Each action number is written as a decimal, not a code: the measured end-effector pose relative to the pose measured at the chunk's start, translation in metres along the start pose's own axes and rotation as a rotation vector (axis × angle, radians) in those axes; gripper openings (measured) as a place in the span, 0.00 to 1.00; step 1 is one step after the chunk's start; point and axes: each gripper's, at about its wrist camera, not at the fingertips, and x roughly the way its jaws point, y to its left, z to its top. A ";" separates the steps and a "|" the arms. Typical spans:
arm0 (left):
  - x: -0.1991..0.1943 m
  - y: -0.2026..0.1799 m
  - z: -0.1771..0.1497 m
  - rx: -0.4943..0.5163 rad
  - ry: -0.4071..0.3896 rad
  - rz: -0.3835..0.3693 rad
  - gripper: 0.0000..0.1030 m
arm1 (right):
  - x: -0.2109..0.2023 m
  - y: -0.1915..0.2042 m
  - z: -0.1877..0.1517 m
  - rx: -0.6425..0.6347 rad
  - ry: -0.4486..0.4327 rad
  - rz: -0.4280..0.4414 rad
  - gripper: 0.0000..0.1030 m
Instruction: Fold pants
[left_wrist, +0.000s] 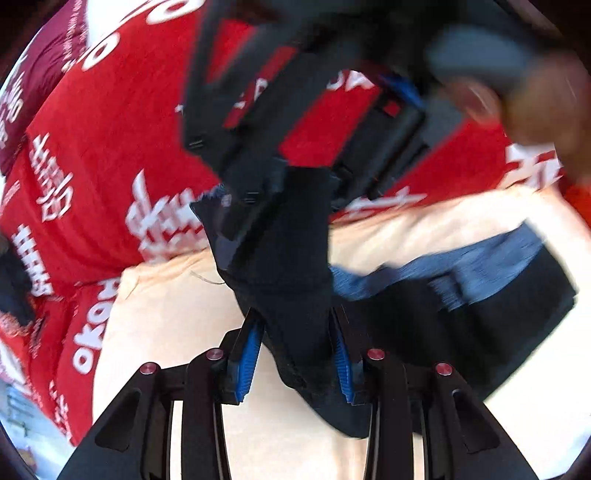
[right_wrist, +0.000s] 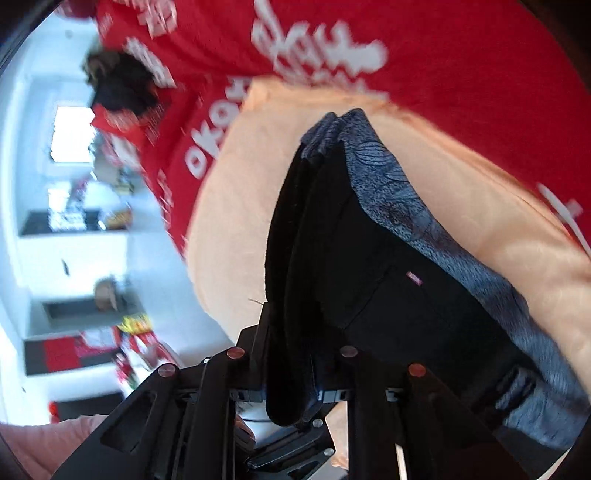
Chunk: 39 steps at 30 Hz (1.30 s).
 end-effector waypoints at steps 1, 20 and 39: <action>-0.005 -0.008 0.005 0.006 -0.008 -0.019 0.36 | -0.014 -0.005 -0.008 0.012 -0.033 0.018 0.19; 0.005 -0.267 0.006 0.417 0.093 -0.250 0.36 | -0.138 -0.230 -0.256 0.418 -0.412 0.192 0.18; -0.001 -0.227 0.017 0.235 0.250 -0.397 0.90 | -0.102 -0.280 -0.276 0.452 -0.362 -0.092 0.25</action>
